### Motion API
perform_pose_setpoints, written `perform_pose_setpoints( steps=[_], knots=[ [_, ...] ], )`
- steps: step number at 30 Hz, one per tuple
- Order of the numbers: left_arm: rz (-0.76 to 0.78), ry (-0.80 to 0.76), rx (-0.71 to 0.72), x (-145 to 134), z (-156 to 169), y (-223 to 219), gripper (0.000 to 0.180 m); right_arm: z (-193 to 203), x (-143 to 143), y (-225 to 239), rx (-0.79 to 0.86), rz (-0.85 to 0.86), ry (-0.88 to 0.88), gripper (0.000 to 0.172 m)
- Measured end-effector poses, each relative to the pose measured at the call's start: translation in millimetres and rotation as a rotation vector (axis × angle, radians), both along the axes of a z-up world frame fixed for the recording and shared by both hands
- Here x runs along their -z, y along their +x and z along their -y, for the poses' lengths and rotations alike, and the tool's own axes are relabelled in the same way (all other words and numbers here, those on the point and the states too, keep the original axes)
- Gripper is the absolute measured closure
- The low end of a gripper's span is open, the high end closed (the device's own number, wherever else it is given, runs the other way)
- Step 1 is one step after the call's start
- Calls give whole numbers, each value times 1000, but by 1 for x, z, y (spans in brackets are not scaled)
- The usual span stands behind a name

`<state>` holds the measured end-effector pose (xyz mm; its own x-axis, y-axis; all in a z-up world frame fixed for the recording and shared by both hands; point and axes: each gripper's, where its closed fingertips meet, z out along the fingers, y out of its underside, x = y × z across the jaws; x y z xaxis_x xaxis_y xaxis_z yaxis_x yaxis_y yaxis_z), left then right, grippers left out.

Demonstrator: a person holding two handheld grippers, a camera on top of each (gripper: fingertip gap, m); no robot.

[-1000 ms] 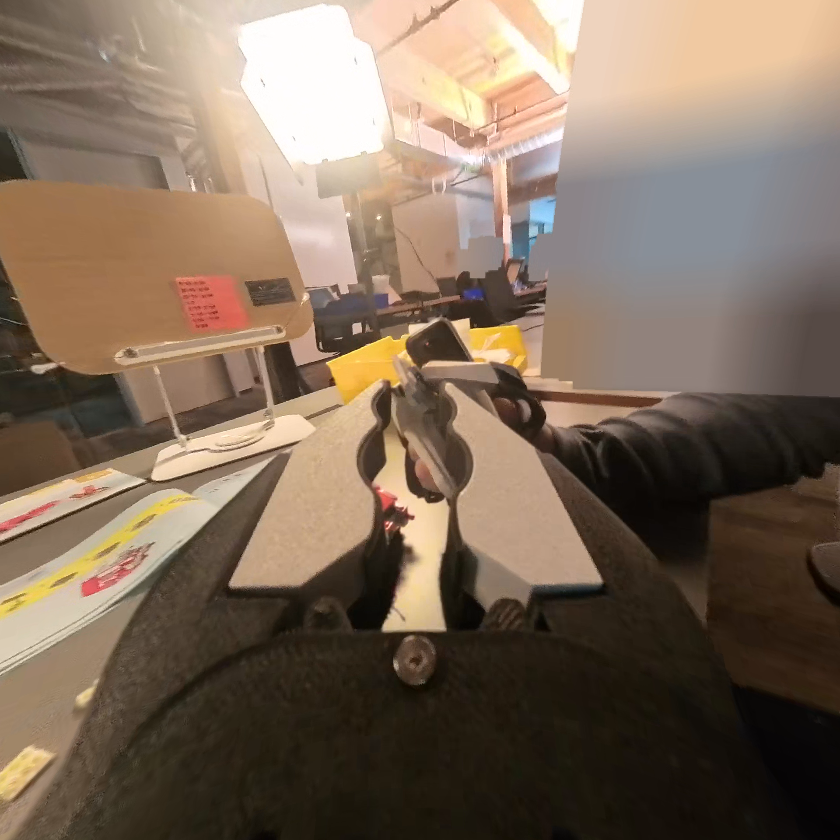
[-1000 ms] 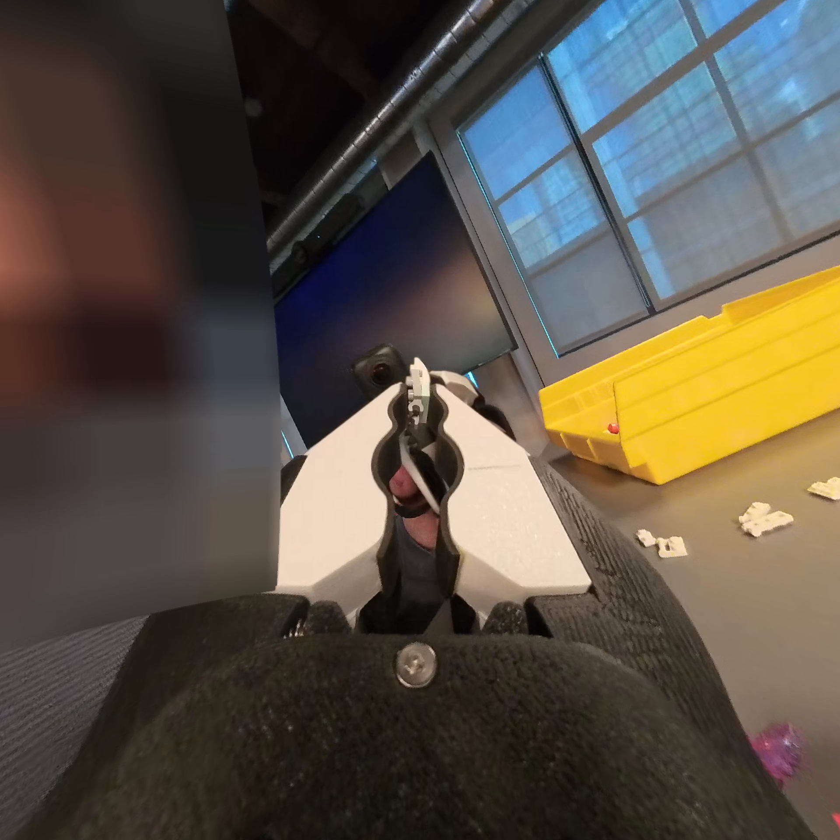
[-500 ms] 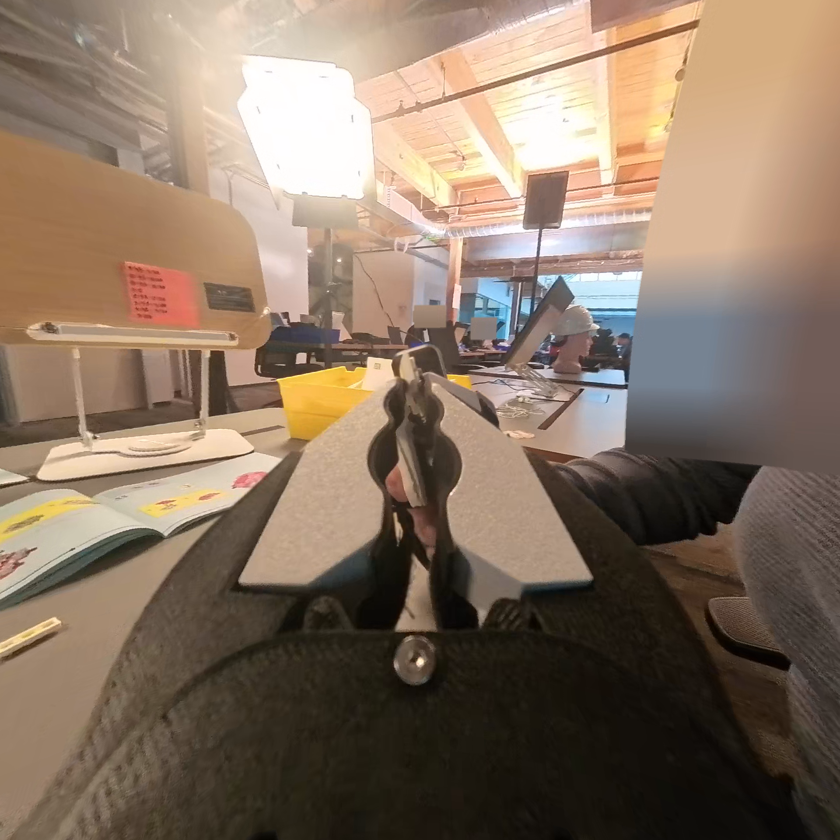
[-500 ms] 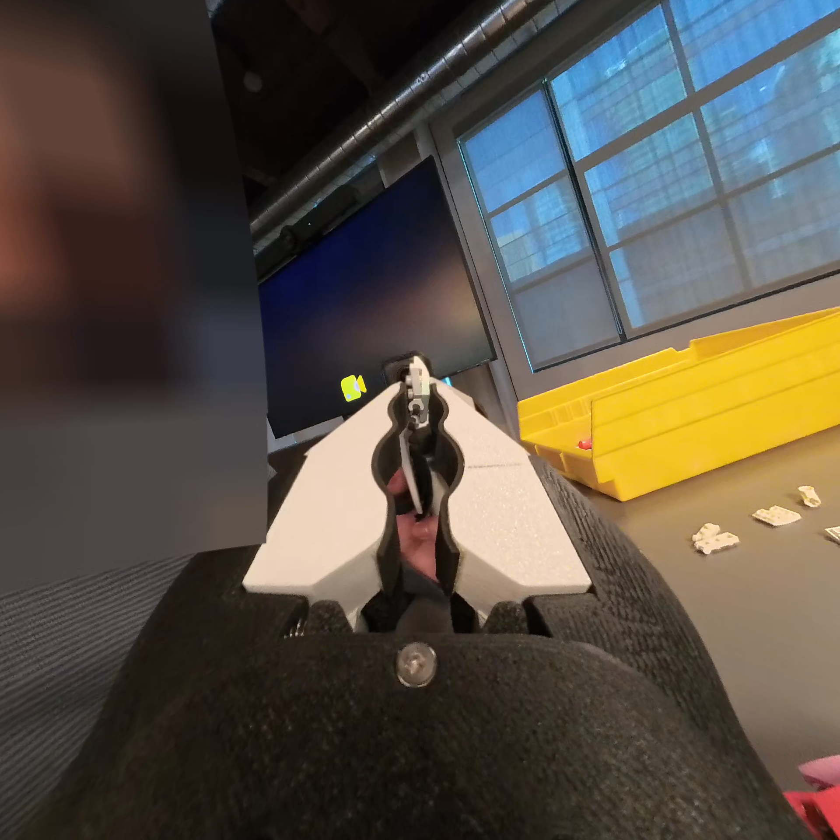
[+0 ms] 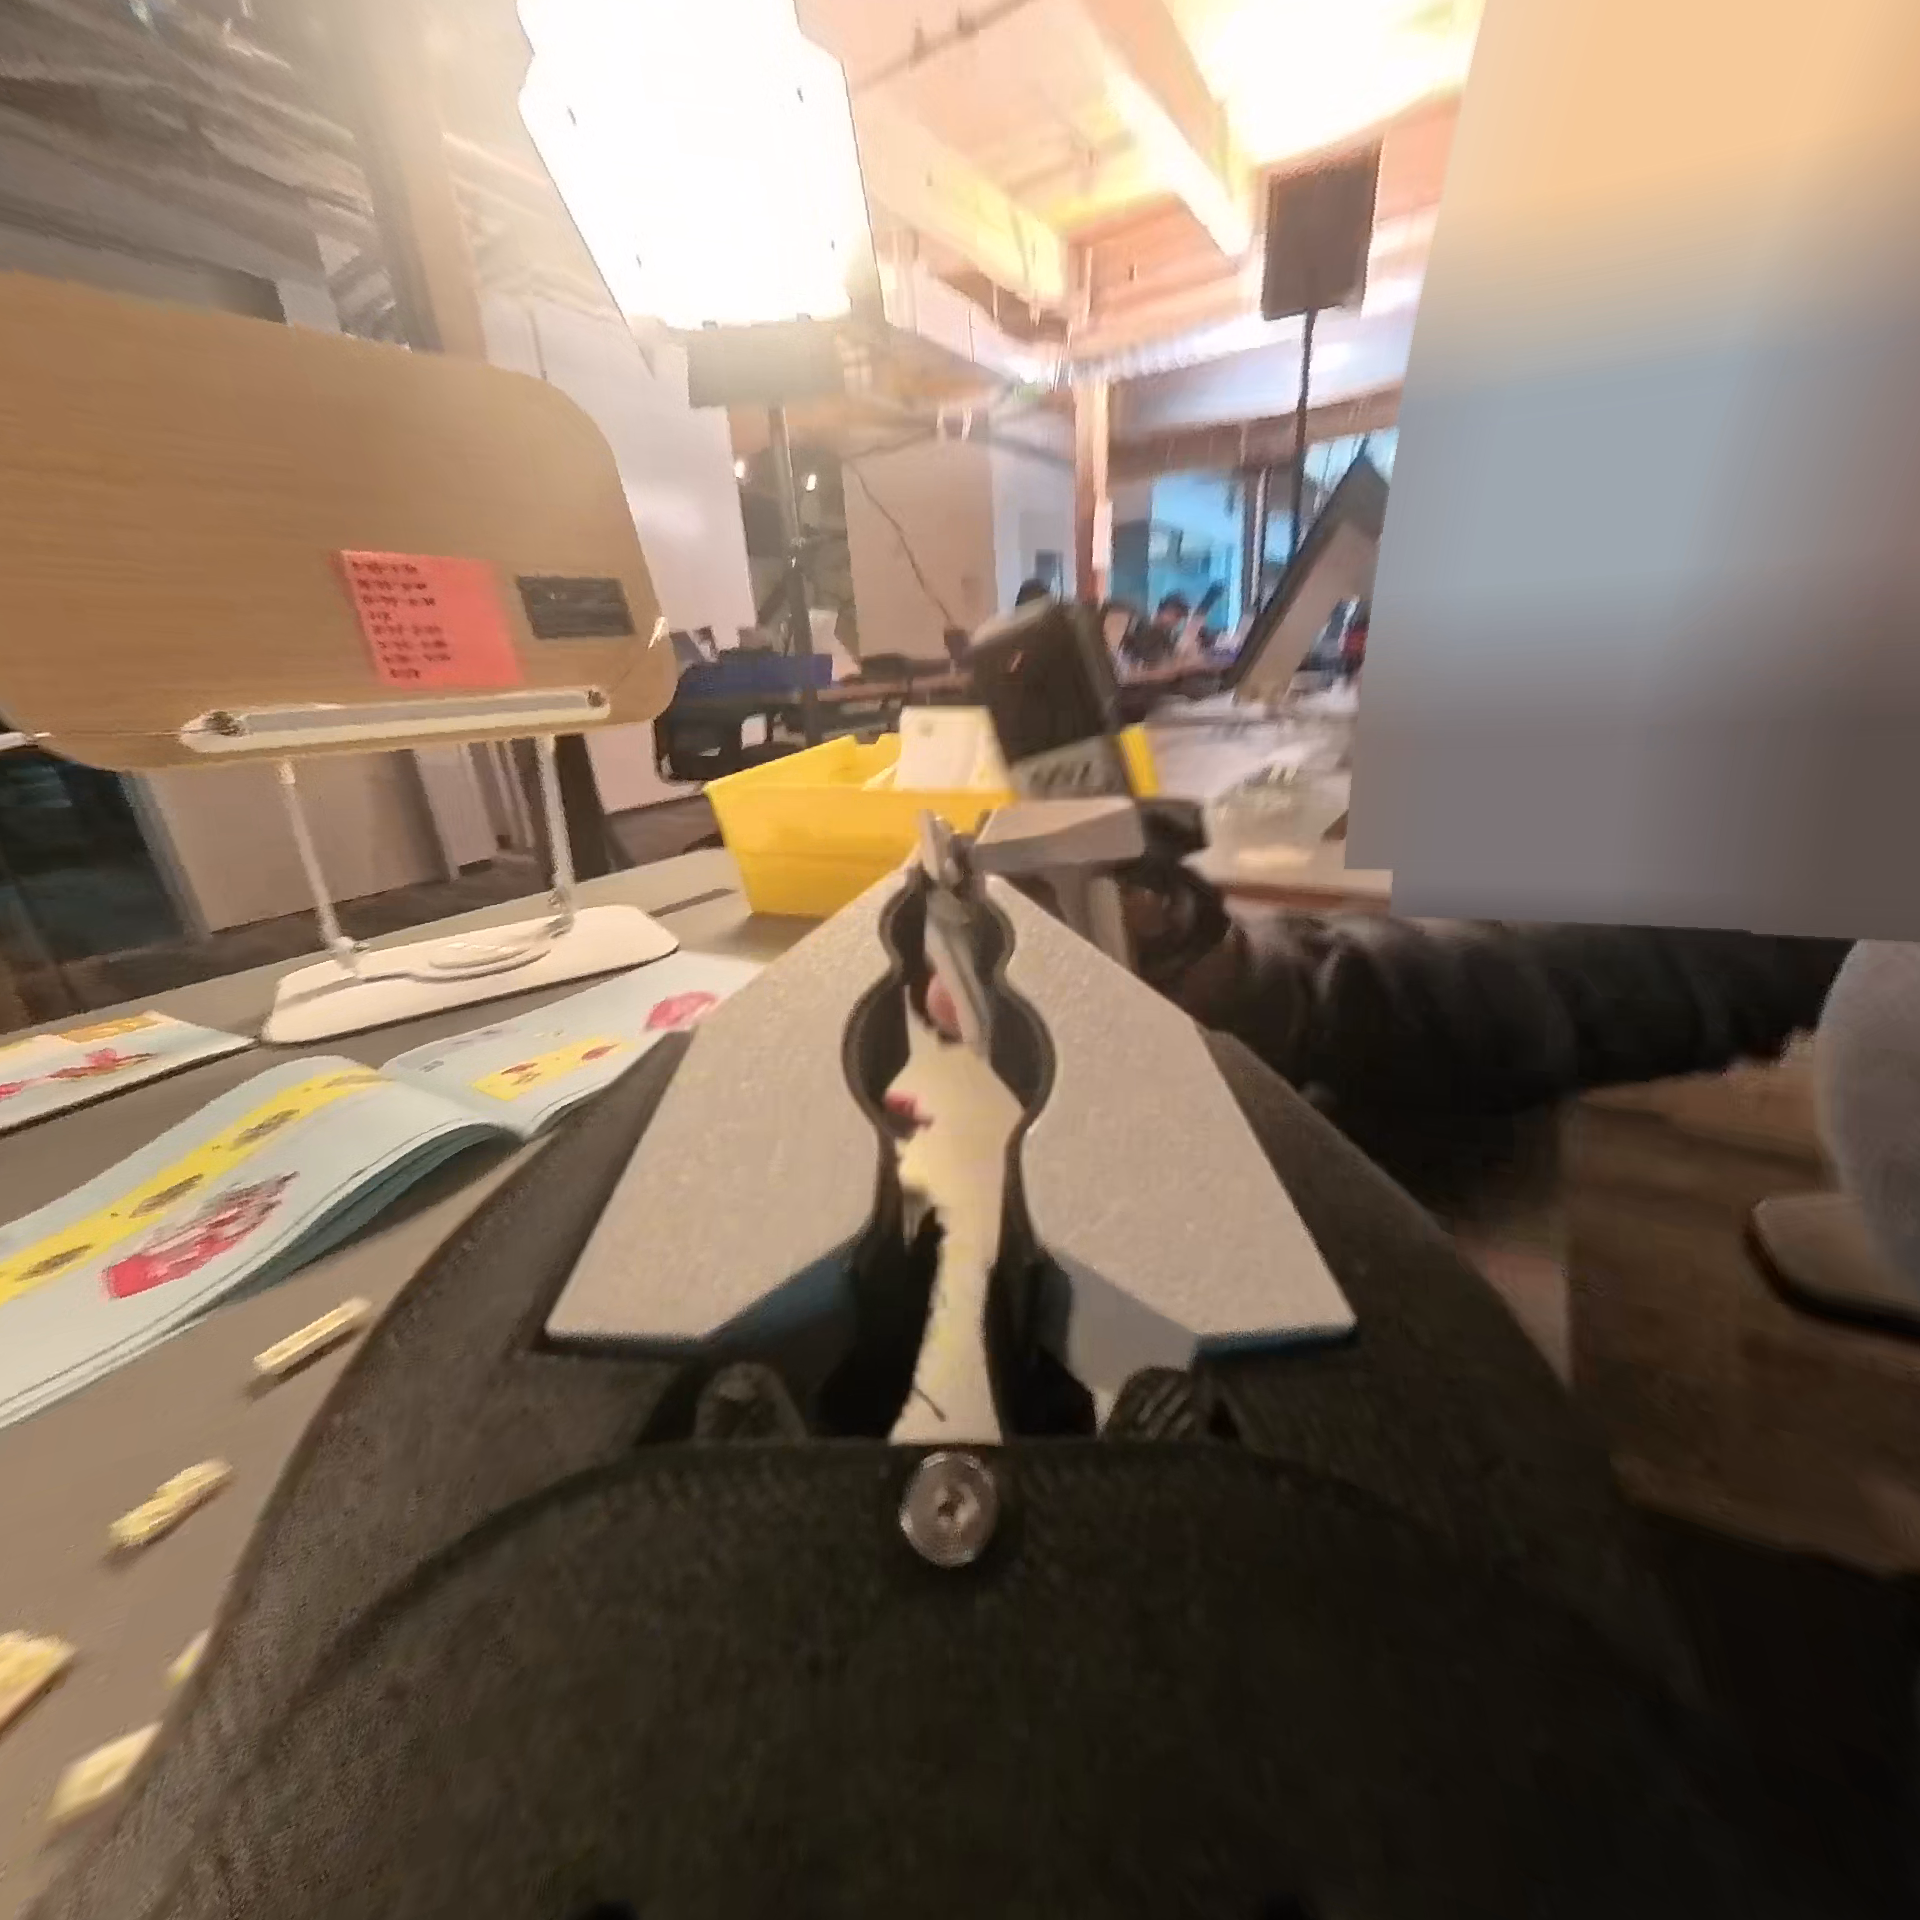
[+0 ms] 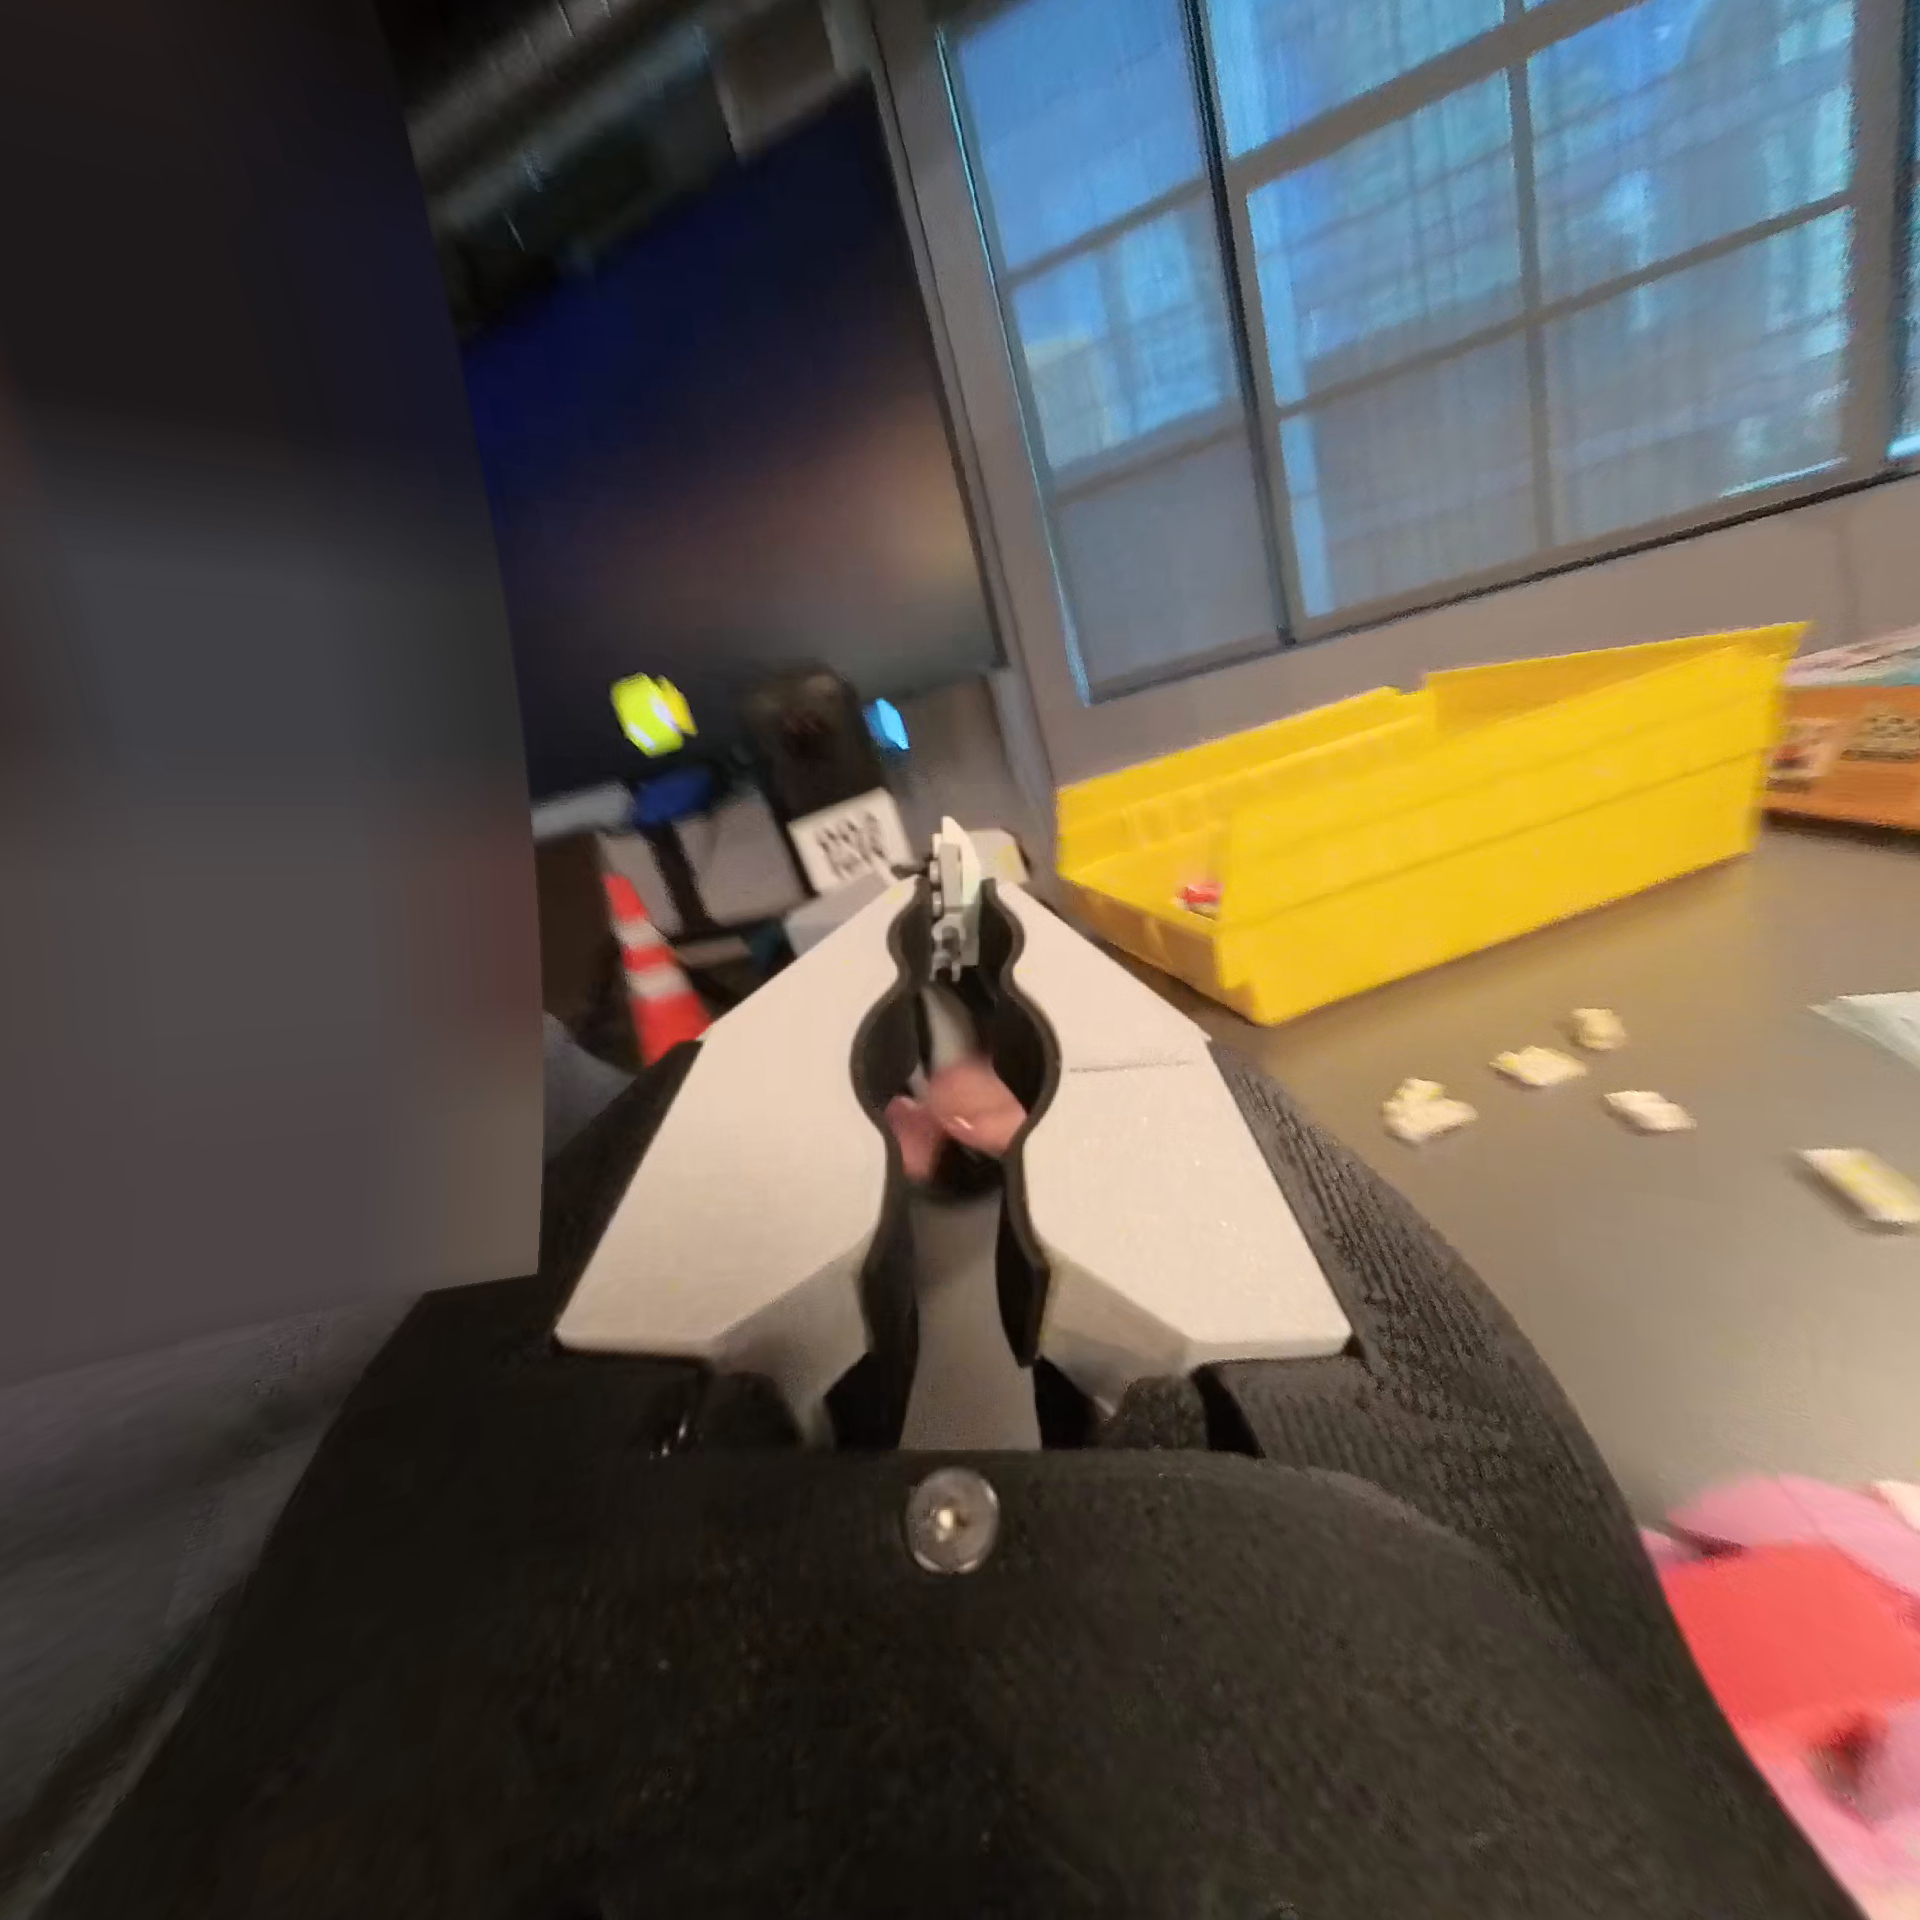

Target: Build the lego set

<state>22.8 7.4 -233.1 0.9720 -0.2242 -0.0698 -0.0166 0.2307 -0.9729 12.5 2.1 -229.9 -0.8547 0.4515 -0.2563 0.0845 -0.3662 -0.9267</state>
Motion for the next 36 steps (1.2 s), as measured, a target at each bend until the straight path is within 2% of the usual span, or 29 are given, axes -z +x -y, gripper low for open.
perform_pose_setpoints(
  steps=[1,3,6,9,14,17,19,20,25,27,31,33,36],
  knots=[
    [-39,-34,-13,6,1,-2,170,-1,5,-3,69,-49,102,164],
    [-39,-78,-12,11,4,-6,149,-6,10,-7,228,-188,295,165],
    [24,-133,19,17,6,-11,144,-4,15,-7,354,-358,504,165],
    [55,-181,86,23,7,-7,147,4,24,-5,332,-376,551,165],
    [-184,-162,-10,24,15,-5,153,9,34,-5,317,-386,629,165],
    [-202,-239,-1,33,15,-4,153,16,40,-4,313,-424,705,165],
    [-208,-254,52,36,16,2,169,21,47,-2,284,-417,745,166],
    [-226,-259,65,38,17,5,180,23,50,-2,265,-400,759,166],
    [-304,-279,72,43,20,10,179,20,49,-2,230,-310,700,165],
    [-296,-281,75,41,23,8,166,15,46,-3,226,-289,664,165],
    [-291,-275,43,39,23,3,174,15,43,1,196,-283,631,165],
    [-277,-285,-7,41,20,-5,158,16,42,4,173,-284,617,165],
    [-239,-266,56,40,20,3,169,21,45,7,140,-281,630,165]
  ],
)
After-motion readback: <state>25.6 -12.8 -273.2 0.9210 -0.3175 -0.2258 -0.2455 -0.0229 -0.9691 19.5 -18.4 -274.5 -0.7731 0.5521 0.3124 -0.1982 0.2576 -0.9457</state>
